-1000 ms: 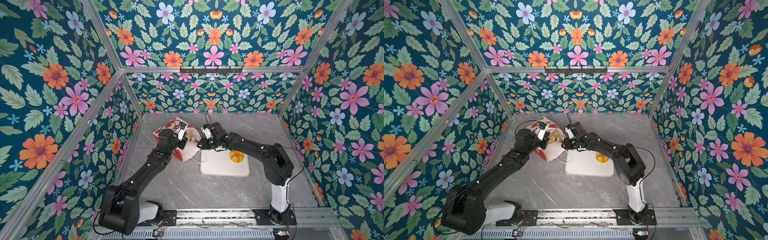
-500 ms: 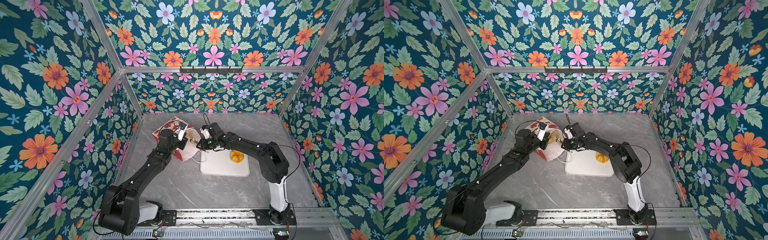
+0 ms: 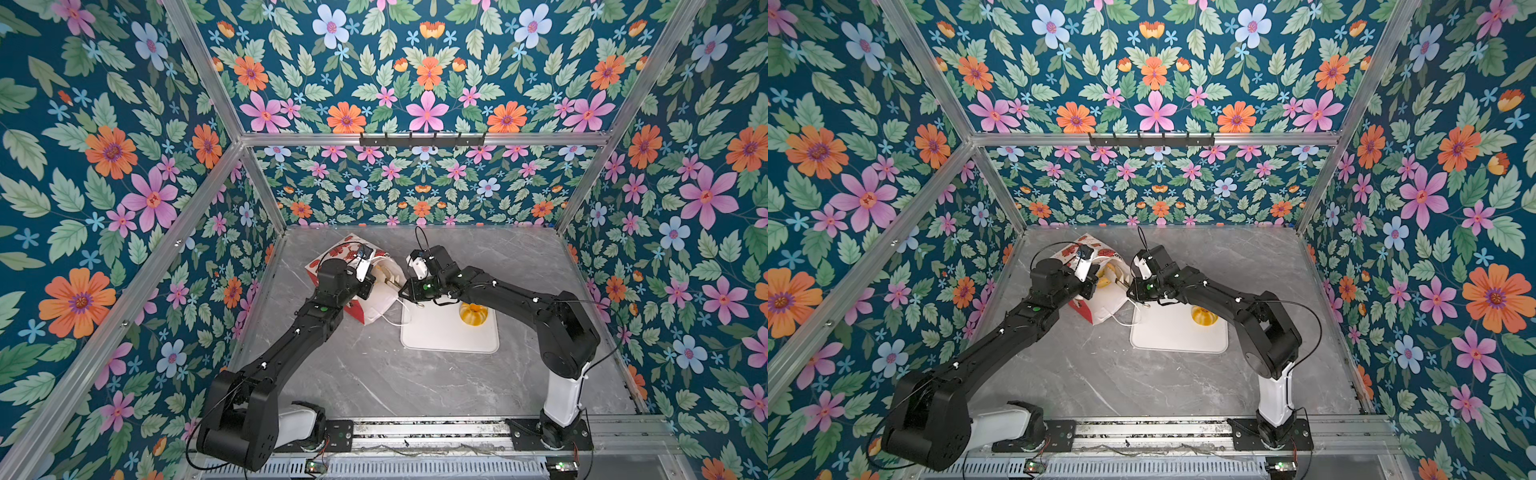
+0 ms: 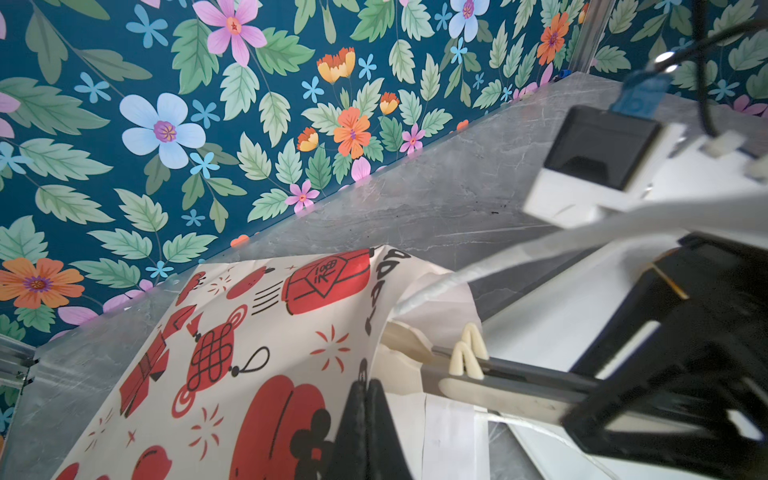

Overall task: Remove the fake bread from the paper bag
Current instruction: 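Close the tongs on the golden bagel inside the bag with the right gripper, then pull the golden bagel out and lower it onto the white tray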

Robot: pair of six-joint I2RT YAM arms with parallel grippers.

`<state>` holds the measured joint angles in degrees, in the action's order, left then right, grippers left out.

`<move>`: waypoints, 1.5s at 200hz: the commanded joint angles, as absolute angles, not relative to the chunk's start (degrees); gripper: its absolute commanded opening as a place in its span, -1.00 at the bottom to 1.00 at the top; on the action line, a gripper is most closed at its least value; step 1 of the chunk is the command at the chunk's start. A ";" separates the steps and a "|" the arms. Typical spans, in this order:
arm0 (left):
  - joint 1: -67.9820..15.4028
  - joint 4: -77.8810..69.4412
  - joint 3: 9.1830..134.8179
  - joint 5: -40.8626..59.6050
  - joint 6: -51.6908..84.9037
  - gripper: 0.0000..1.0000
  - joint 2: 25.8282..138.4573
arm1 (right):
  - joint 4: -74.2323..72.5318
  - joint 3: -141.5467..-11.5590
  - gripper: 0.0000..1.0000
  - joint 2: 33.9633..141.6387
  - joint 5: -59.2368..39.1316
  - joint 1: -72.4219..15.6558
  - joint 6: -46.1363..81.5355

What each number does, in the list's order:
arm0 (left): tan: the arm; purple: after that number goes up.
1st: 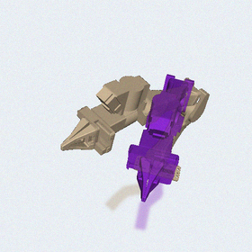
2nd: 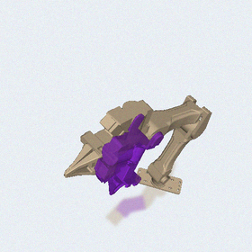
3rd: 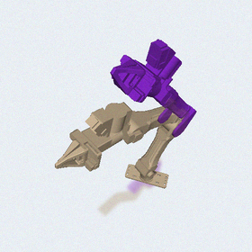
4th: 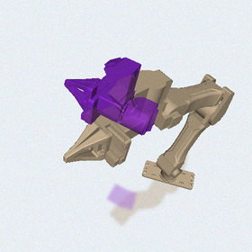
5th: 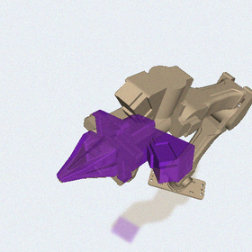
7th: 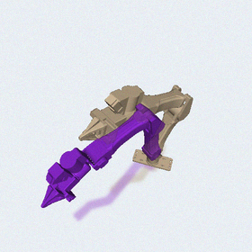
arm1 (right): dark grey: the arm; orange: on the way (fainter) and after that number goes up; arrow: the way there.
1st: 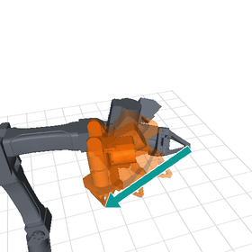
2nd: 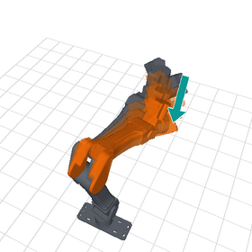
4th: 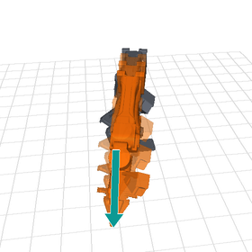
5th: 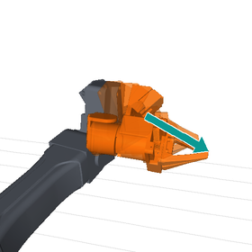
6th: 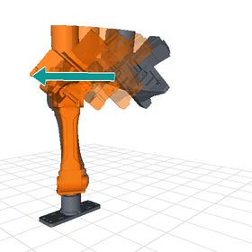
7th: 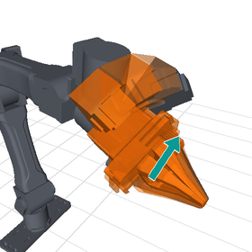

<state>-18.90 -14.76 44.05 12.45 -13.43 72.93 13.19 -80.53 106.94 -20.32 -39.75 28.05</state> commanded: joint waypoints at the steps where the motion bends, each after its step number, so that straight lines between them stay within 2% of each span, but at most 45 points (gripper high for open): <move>1: -18.94 -17.03 44.01 11.42 -12.33 -1.00 73.45 | 10.88 -78.83 -0.86 104.17 -19.95 -39.81 27.55; 55: -18.93 -18.27 43.95 8.71 -12.15 -1.00 74.00 | 14.86 -71.79 -0.87 95.60 -20.23 -39.90 27.38; 116: -18.96 -19.95 43.71 6.57 -11.67 -1.00 74.86 | 21.24 -61.92 -0.87 80.73 -18.83 -40.52 27.35; 186: -18.96 -20.30 43.96 2.82 -11.50 -1.00 75.67 | 30.74 -55.89 -0.86 66.15 -12.11 -40.54 28.30; 224: -18.85 -20.24 43.79 2.02 -11.46 -1.00 75.34 | 31.82 -52.83 -0.85 64.07 -9.16 -40.43 28.79; 300: -18.90 -20.17 42.70 2.20 -11.28 -1.00 73.04 | 29.88 -49.62 -0.84 66.86 -8.08 -37.69 28.30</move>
<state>-18.85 -18.79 42.92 2.70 -11.97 73.54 31.68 -50.00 66.50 -9.21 -38.68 28.71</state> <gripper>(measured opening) 0.049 0.280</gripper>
